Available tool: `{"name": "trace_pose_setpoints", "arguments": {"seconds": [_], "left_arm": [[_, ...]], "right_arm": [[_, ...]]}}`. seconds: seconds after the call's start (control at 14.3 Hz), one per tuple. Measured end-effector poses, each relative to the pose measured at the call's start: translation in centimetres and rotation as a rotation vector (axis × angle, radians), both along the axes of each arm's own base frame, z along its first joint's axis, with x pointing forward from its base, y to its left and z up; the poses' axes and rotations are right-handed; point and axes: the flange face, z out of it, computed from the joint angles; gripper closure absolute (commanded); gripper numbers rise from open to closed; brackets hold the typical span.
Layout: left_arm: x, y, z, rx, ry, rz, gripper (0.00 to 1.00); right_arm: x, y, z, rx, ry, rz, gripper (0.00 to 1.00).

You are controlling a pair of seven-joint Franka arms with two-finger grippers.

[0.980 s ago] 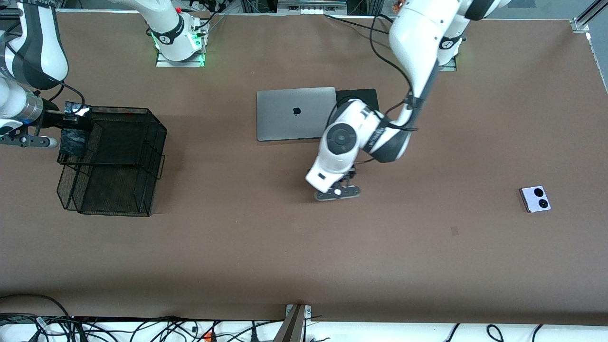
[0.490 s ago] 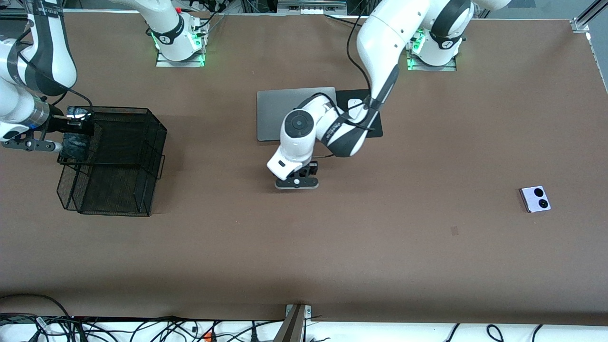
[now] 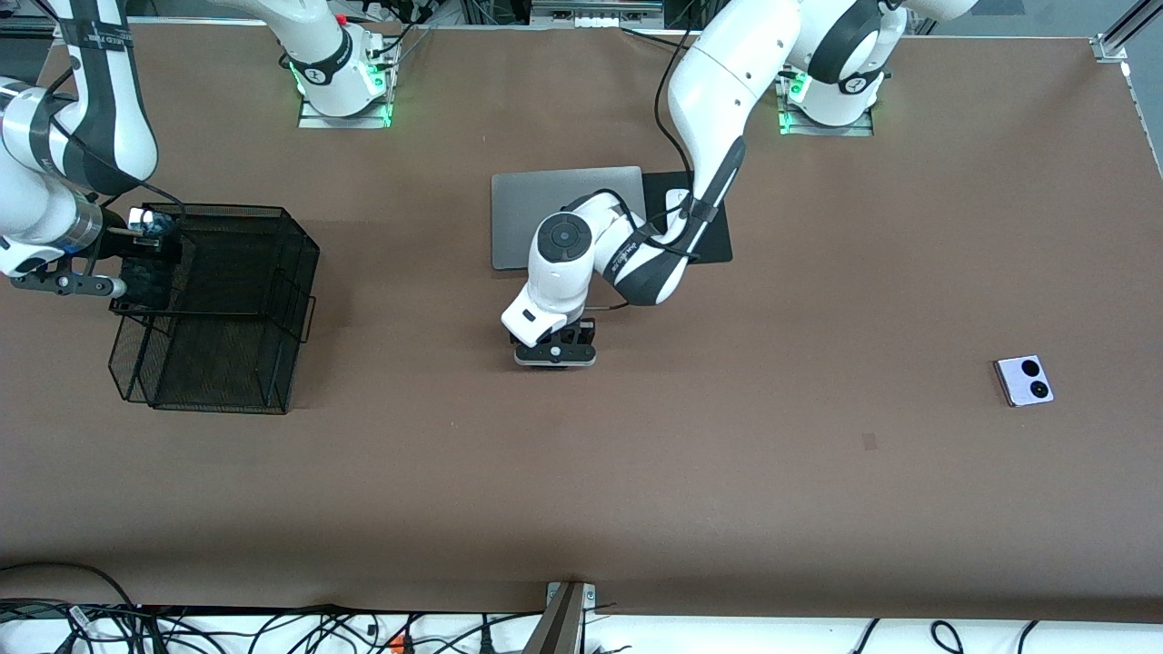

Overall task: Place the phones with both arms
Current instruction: 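Open the right gripper in the basket while the left gripper releases the flip phone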

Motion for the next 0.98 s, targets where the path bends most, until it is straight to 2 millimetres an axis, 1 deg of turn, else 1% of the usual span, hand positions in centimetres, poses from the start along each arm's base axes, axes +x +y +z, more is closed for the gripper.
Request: {"name": "trace_pose_setpoints", "arguments": {"seconds": [0.14,0.21,0.28,0.35,0.49,0.56,0.63,0.77,0.84,0.91,0.98], "left_arm": [[0.4,0.2,-0.8,-0.010,-0.023,0.004,0.70],[0.5,0.2,-1.1,-0.011,-0.026,0.004,0.67],[0.5,0.2,-1.2,-0.012,-0.028,0.004,0.60],[0.5,0.2,-1.2,-0.013,-0.028,0.004,0.57],[0.5,0.2,-1.2,-0.013,-0.028,0.004,0.29],[0.5,0.2,-1.2,-0.013,-0.028,0.004,0.13],[0.5,0.2,-1.2,-0.012,-0.028,0.004,0.00],[0.4,0.1,-1.6,-0.013,-0.029,0.005,0.00],[0.4,0.1,-1.9,-0.019,-0.033,0.014,0.00],[0.3,0.0,-2.2,-0.027,-0.038,0.025,0.00],[0.3,-0.1,-2.2,-0.032,-0.041,0.037,0.00]], "right_arm": [[0.0,0.0,-0.3,-0.005,0.006,0.000,0.80],[0.0,0.0,-0.4,-0.004,0.008,-0.003,0.80],[0.0,0.1,-0.6,0.002,0.009,-0.011,0.80],[0.0,0.1,-0.8,0.006,0.011,-0.018,0.80],[0.1,0.2,-1.4,0.007,0.020,-0.028,0.77],[0.1,0.2,-1.6,0.005,0.024,-0.029,0.66],[0.1,0.2,-1.7,0.003,0.027,-0.030,0.58],[0.1,0.2,-1.8,0.001,0.030,-0.030,0.20],[0.1,0.2,-1.8,0.001,0.031,-0.030,0.14],[0.1,0.2,-1.8,0.001,0.030,-0.030,0.02],[0.1,0.2,-1.8,0.001,0.030,-0.030,0.01]]}}
